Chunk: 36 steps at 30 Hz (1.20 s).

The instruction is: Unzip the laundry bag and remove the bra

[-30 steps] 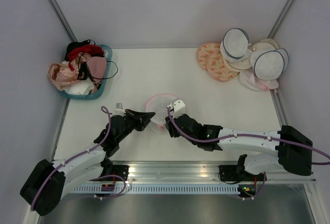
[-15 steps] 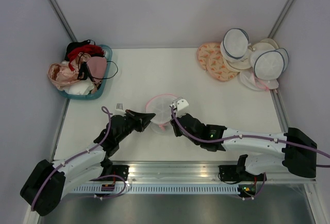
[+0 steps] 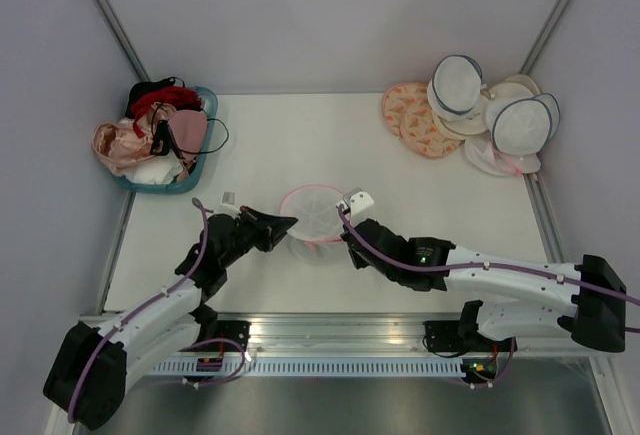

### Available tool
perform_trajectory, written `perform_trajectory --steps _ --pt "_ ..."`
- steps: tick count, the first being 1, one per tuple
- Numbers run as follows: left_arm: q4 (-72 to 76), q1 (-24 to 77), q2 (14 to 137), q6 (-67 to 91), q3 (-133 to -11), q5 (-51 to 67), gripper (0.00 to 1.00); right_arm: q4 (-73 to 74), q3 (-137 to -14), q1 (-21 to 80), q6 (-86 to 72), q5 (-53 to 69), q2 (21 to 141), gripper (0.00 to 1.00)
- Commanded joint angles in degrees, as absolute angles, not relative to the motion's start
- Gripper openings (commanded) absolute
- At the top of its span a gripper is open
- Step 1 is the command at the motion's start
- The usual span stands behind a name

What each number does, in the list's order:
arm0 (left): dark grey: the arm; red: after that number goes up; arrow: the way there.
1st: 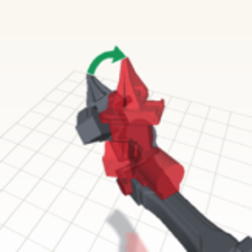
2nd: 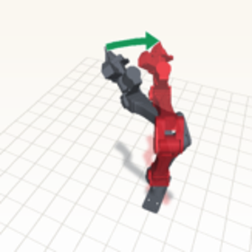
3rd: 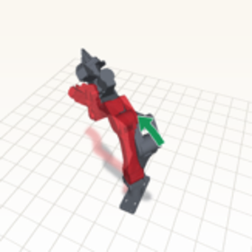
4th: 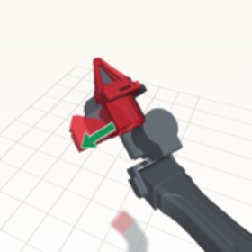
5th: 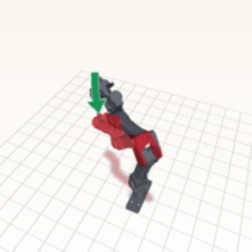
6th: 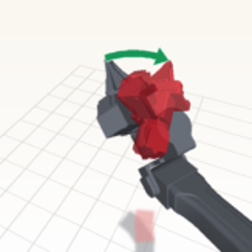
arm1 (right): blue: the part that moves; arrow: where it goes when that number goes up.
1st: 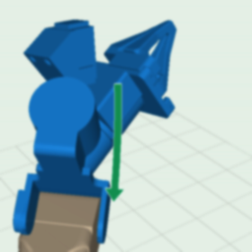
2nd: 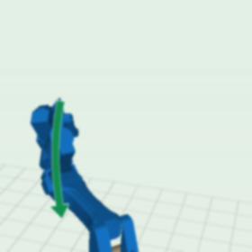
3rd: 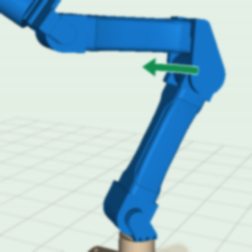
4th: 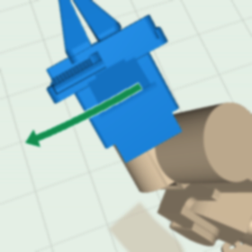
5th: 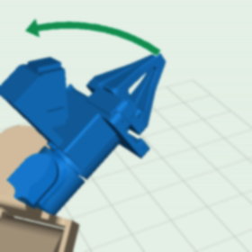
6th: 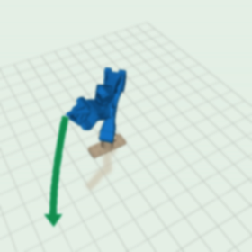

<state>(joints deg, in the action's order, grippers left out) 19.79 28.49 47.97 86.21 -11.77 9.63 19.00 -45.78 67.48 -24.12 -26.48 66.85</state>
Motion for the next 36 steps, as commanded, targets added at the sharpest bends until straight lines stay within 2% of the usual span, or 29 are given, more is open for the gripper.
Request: perform_trajectory --steps 1,6,10,12,17,25,26,27,28,29,36 --pt "16.97 24.0 50.53 73.87 -17.92 14.66 0.02 30.91 -49.39 67.32 -26.01 -33.56 68.98 0.0" --pt "12.31 17.15 58.96 60.14 -27.31 28.02 0.02 34.62 -50.89 67.32 -28.12 -39.01 69.79 0.0" --pt "12.55 14.24 66.69 50.64 -33.83 33.74 0.02 34.55 -50.28 67.32 -27.86 -36.93 68.39 0.0" --pt "14.41 13.8 68.98 50.01 -36.11 36.03 0.02 33.58 -49.23 67.32 -27.25 -34.9 67.33 0.01" --pt "30.1 13.8 77.77 55.62 -38.32 44.89 0.02 27.25 -46.59 67.24 -25.75 -30.07 63.81 0.0" --pt "31.56 13.89 82.53 57.66 -38.58 49.31 0.02 19.97 -44.92 67.24 -24.09 -28.39 65.3 0.0" --pt "30.16 13.89 82.96 57.13 -39.11 49.48 0.02 18.91 -44.56 67.24 -23.82 -28.74 65.74 0.04" --pt "28.15 13.89 83.23 56.61 -39.29 49.57 0.02 18.03 -44.3 67.15 -23.56 -29.87 66.18 0.39" --pt "27.52 13.89 83.58 55.82 -39.55 49.74 0.02 16.45 -44.3 66.97 -23.12 -30.23 67.14 0.53" --pt "27.16 13.89 83.93 55.64 -39.55 50.01 0.02 15.39 -44.3 66.71 -22.85 -30.67 67.67 0.6" --pt "26.63 13.89 86.13 55.11 -40.08 51.5 0.02 5.28 -40.96 61.27 -20.92 -25.93 70.4 0.6"
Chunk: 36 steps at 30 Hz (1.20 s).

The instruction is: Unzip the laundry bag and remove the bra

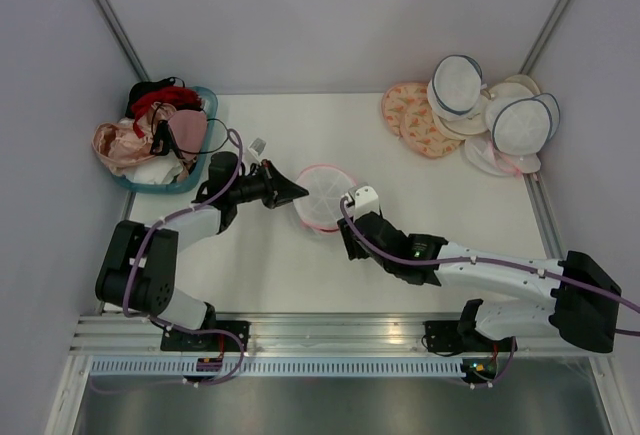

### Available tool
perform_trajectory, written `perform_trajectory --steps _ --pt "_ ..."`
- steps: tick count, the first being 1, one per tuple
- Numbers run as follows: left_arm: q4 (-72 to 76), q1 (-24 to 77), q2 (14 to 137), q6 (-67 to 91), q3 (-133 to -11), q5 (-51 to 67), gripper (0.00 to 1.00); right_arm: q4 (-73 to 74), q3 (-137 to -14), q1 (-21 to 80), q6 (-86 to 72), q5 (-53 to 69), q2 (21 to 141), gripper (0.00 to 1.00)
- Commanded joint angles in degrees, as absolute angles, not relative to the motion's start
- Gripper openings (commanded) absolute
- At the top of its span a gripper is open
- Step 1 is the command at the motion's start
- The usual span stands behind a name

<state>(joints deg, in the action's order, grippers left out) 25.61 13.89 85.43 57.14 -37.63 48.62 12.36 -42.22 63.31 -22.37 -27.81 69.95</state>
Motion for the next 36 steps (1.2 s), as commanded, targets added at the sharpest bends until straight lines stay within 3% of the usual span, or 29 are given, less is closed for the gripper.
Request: perform_trajectory --steps 1,16,22,26,36 --pt "26.89 13.89 86.22 55.19 -40.17 51.76 0.02 3.36 -40.7 60.91 -20.66 -25.49 70.57 0.59" --pt "28.91 13.89 89.12 56.34 -40.25 52.74 0.02 -0.97 -41.75 58.62 -20.04 -15.74 70.76 0.48" --pt "31.2 13.97 89.47 57.74 -39.64 53.35 0.02 -2.29 -40.78 58.71 -19.69 -18.18 69.78 0.29" --pt "31.03 13.97 89.12 57.57 -39.38 53.87 0.02 -1.85 -41.83 58.71 -19.6 -19.77 71.8 0.02" --pt "27.16 13.97 90.26 54.94 -42.45 54.05 0.02 5.17 -40.96 58.62 -20.04 -22.58 66.72 0.0"
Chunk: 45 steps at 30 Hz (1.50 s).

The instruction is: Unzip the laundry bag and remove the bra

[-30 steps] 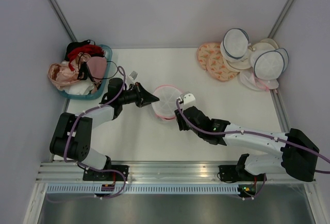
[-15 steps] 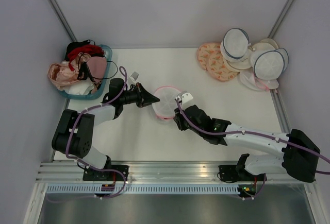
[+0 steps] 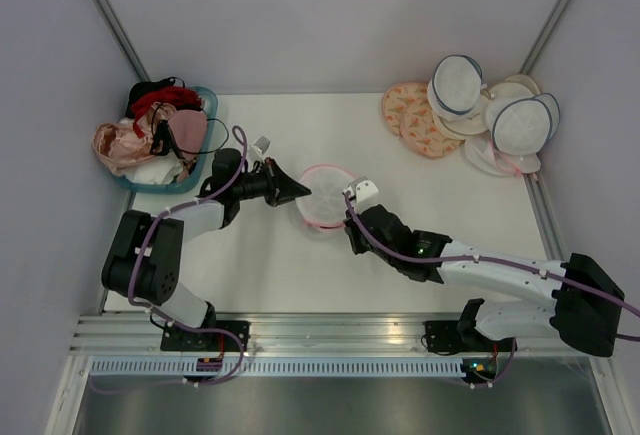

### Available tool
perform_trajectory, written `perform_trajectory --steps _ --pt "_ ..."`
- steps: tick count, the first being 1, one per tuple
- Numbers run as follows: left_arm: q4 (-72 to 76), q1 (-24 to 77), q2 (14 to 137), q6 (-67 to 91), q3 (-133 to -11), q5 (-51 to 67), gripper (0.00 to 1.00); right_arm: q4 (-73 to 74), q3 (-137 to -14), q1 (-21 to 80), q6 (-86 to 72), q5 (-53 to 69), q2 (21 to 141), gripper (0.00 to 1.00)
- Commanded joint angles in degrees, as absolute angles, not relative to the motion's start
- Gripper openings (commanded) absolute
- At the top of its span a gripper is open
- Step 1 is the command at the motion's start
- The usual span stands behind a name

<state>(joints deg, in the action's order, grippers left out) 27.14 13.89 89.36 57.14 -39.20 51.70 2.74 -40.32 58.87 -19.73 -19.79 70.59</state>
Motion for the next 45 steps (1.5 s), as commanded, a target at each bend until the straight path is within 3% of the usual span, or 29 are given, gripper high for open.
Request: perform_trajectory --steps 1,2,3,4,5,6,8,15,20,24,29,36,39,42,43,45 --pt "26.72 13.97 90.44 54.76 -43.41 53.79 0.02 5.88 -40.96 58.71 -19.95 -22.85 66.01 0.01" --pt "25.24 13.97 90.35 54.15 -43.94 53.44 0.02 6.67 -41.04 58.71 -19.95 -23.11 64.96 0.0" --pt "24.35 13.97 90.09 53.79 -44.47 53.09 0.08 8.16 -41.13 58.71 -19.86 -23.46 64.52 0.0" --pt "23.91 13.97 89.57 53.7 -44.91 51.87 0.22 8.7 -41.22 58.71 -19.86 -23.73 64.16 0.0" --pt "22.86 13.97 87.73 53.44 -45.0 50.64 0.56 9.4 -41.48 58.71 -19.95 -23.82 63.55 0.01" --pt "19.81 13.97 86.5 52.92 -45.0 49.32 0.74 9.93 -41.48 58.71 -19.95 -23.64 63.2 0.0" --pt "15.93 14.15 83.6 51.69 -44.65 44.84 0.99 9.93 -41.48 58.62 -19.95 -23.03 62.93 0.0" --pt "5.71 15.9 62.08 56.24 -33.16 34.81 1.0 9.93 -42.54 58.71 -21.0 -13.55 65.39 0.0" --pt "1.6 18.8 41.25 64.66 -19.53 33.4 1.0 9.06 -43.42 58.71 -21.62 4.25 68.1 0.01" --pt "-1.93 24.07 30.25 70.39 -13.19 30.42 1.0 5.12 -41.93 59.23 -22.94 10.36 68.03 0.0" --pt "-0.36 26.63 28.64 74.09 -11.07 25.4 1.0 0.44 -39.64 59.59 -25.4 13.27 66.97 0.01" --pt "13.52 30.32 44.17 75.76 -14.58 23.64 0.97 -3.6 -39.73 61.35 -25.93 11.87 67.67 0.0" --pt "19.41 32.77 48.5 76.64 -15.9 23.47 0.84 -4.57 -39.55 62.4 -26.01 10.38 67.94 0.0" --pt "22.05 33.84 50.97 77.34 -16.0 22.16 0.63 -4.4 -39.64 62.84 -25.75 9.93 68.55 0.01" --pt "22.06 33.92 50.98 77.34 -16.08 21.71 0.48 -4.22 -39.64 62.84 -25.66 9.76 68.73 0.0" --pt "20.66 33.84 50.36 76.99 -16.87 20.57 0.29 -2.82 -40.07 63.02 -25.4 8.36 68.82 0.0"
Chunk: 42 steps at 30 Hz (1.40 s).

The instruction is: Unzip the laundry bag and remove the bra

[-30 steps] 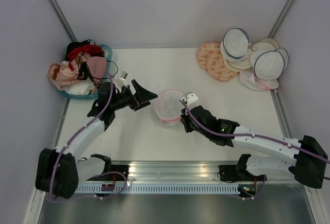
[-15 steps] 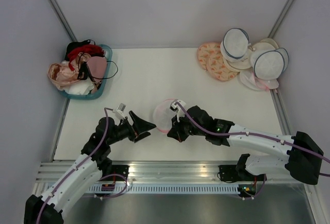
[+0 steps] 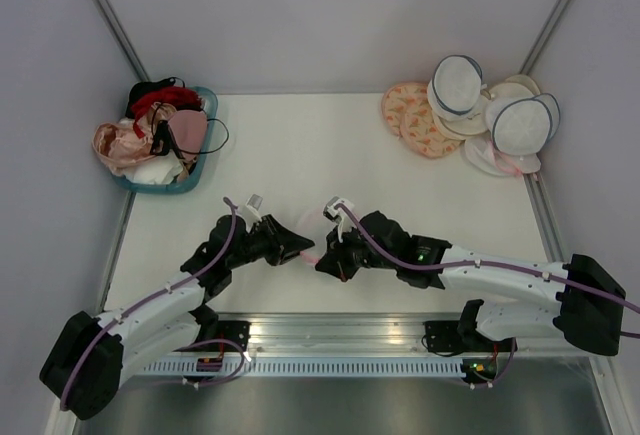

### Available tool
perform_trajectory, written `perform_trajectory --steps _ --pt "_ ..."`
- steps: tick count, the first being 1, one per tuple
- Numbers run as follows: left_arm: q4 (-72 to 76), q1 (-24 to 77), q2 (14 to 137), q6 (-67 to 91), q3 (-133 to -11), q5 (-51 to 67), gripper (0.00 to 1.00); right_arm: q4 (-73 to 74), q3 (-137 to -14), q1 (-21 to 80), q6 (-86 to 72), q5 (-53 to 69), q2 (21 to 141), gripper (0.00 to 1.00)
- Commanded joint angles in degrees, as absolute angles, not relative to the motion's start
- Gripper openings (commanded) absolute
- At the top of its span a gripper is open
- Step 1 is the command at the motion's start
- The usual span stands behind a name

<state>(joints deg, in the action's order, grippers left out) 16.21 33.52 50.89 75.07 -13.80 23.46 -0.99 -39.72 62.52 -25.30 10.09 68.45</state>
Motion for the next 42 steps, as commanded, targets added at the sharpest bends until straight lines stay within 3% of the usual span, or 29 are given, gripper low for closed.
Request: perform_trajectory --steps 1,4,21,27,32,34,35,37,42 --pt "18.13 33.84 49.75 76.04 -17.4 20.22 0.16 -1.86 -40.34 63.1 -25.23 7.57 68.82 0.0" --pt "13.91 33.84 48.96 73.66 -19.68 18.81 0.02 4.98 -41.74 63.37 -23.91 4.05 68.38 0.0" --pt "8.71 32.52 59.57 57.95 -30.13 25.12 0.02 36.02 -46.58 62.58 -27.06 -34.96 62.74 0.0" --pt "7.38 30.06 67.14 49.85 -37.43 29.35 0.02 32.88 -48.78 61.7 -27.34 -35.16 64.34 0.0" --pt "14.02 27.52 80.64 45.97 -46.91 36.27 0.02 27.25 -47.9 61.61 -25.4 -32.62 64.95 0.0" --pt "15.99 26.99 83.66 47.02 -48.77 37.35 0.42 25.33 -47.64 61.7 -25.23 -30.16 65.21 0.01" --pt "16.69 26.72 85.5 48.41 -49.82 37.18 0.75 24.62 -47.11 61.7 -25.22 -29.45 65.3 0.01" --pt "16.7 26.72 85.08 49.65 -48.44 35.96 0.97 23.21 -46.85 61.7 -25.23 -27.87 65.39 0.0" --pt "9.6 26.98 73.26 54.48 -40.88 28.66 1.0 18.12 -45.44 61.61 -25.31 -22.25 66.09 0.01"
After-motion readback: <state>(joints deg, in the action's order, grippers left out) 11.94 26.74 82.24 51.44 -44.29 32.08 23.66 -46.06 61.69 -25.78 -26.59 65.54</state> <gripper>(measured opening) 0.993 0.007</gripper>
